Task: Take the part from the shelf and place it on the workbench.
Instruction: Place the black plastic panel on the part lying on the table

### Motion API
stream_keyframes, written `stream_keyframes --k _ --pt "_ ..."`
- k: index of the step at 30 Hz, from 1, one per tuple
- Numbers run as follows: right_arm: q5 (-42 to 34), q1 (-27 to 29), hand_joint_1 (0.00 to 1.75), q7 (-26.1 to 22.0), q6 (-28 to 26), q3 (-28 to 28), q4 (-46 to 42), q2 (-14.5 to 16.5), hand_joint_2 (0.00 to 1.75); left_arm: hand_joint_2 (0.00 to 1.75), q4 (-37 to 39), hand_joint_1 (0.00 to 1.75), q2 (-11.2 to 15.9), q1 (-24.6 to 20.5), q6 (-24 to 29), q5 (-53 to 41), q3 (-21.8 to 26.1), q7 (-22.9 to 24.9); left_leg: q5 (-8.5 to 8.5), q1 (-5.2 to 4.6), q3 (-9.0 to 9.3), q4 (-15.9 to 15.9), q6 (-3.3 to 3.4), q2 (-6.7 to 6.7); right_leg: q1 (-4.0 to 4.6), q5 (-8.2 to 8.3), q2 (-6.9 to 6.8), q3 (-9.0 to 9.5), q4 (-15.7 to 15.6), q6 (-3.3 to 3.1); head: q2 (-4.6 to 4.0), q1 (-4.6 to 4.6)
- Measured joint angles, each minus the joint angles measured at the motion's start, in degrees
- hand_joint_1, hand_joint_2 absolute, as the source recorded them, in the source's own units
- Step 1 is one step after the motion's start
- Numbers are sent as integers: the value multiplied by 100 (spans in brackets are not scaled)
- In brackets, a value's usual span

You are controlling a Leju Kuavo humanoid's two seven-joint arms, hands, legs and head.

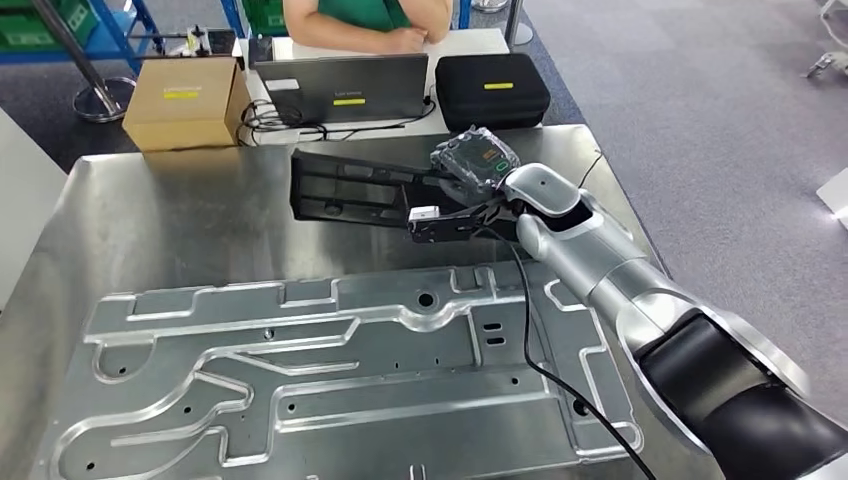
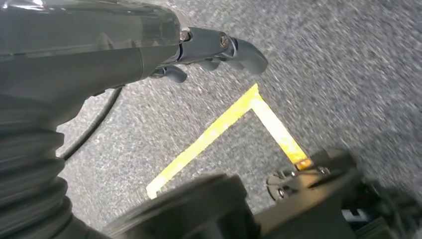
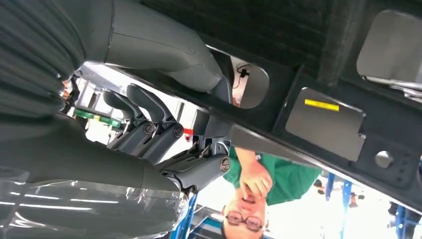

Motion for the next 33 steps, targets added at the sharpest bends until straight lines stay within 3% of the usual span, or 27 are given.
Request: stream_keyframes --k 2,4,7,8,9,10,11,13,14,16,18,20,22,24,25,27,29,31,33 --pt "22 -11 175 13 -11 -4 13 21 175 175 2 0 11 2 0 -3 0 -53 -10 -6 -15 -25 -31 15 -26 -51 58 99 -207 25 0 9" --pt "74 -26 175 28 -42 -12 19 20 175 175 -1 0 28 -5 -2 -12 -1 -101 -140 -32 -80 104 -86 57 -95 -77 76 226 -458 120 0 8" --pt "138 -22 44 47 -84 -16 45 -82 175 175 -2 0 43 -33 -16 -27 -2 -152 -665 -27 -424 986 -192 129 -132 -60 41 302 -584 213 0 7" --pt "156 -5 0 51 -86 -16 58 -136 175 131 -2 0 43 -49 -24 -36 -3 -167 -767 -15 -516 1259 -227 142 -138 -59 25 302 -581 229 0 7" --pt "177 14 0 50 -87 -16 68 -175 175 87 -2 0 43 -65 -32 -55 -9 -172 -764 2 -540 1376 -264 153 -150 -58 14 301 -571 252 0 7" --pt "199 27 0 49 -87 -16 76 -204 175 44 -2 0 43 -79 -32 -72 -20 -169 -648 28 -476 1287 -305 160 -168 -58 10 298 -555 279 0 7" --pt "216 31 0 49 -87 -16 80 -215 175 0 -2 0 43 -88 -27 -86 -31 -164 -449 67 -334 1006 -352 160 -194 -60 13 289 -527 311 0 7" --pt "246 20 0 53 -85 -17 81 -224 175 0 5 0 29 -92 -29 -71 -48 -132 -137 154 -29 318 -439 31 -230 -59 52 248 -437 390 0 6" --pt "263 16 0 60 -83 -17 81 -228 175 0 10 0 18 -90 -45 -42 -48 -93 -65 183 50 98 -427 -39 -236 -42 81 219 -385 432 0 5" --pt "298 17 0 81 -76 -21 82 -237 175 0 20 0 0 -94 -102 15 -45 5 -44 182 56 -5 -332 -115 -237 18 145 177 -336 507 0 5" --pt "320 14 0 112 -67 -47 84 -237 175 0 20 0 0 -112 -144 49 -43 60 12 173 36 -5 -211 -80 -263 24 194 128 -326 560 0 6" --pt "341 6 0 151 -53 -93 88 -218 87 0 20 0 -1 -156 -166 68 -42 77 85 172 7 -20 -91 -52 -287 -235 233 -26 -12 584 0 5" --pt "383 1 0 193 -31 -124 92 -176 0 0 20 0 0 -203 -187 77 -40 82 133 154 -38 -16 -19 -37 -289 -675 246 -281 738 581 0 5" --pt "439 0 0 237 -6 -133 103 -131 0 0 20 0 3 -217 -218 83 -37 85 158 117 -76 -5 12 -25 -280 -886 251 -432 1367 547 0 5" --pt "467 -1 0 255 1 -134 111 -114 0 0 20 0 4 -218 -231 86 -35 87 165 91 -85 2 19 -21 -266 -835 252 -367 1384 506 0 4" --pt "509 -21 0 288 7 -134 122 -99 0 0 20 0 2 -218 -247 87 -31 91 173 37 -88 15 28 -20 -206 -545 234 24 831 359 0 4" --pt "524 -65 0 305 9 -135 121 -97 0 0 20 0 -13 -217 -254 87 -28 95 190 6 -110 20 11 -3 -132 -390 132 436 154 201 0 4" --pt "530 -108 0 308 11 -136 120 -95 0 0 20 0 -21 -218 -256 89 -21 99 234 28 -141 5 -43 24 -94 -388 96 573 -108 156 0 4" --pt "538 -137 0 307 14 -137 123 -95 0 0 20 0 -18 -222 -256 91 -10 100 253 36 -152 -15 -111 41 -112 -339 153 611 -290 183 0 5"
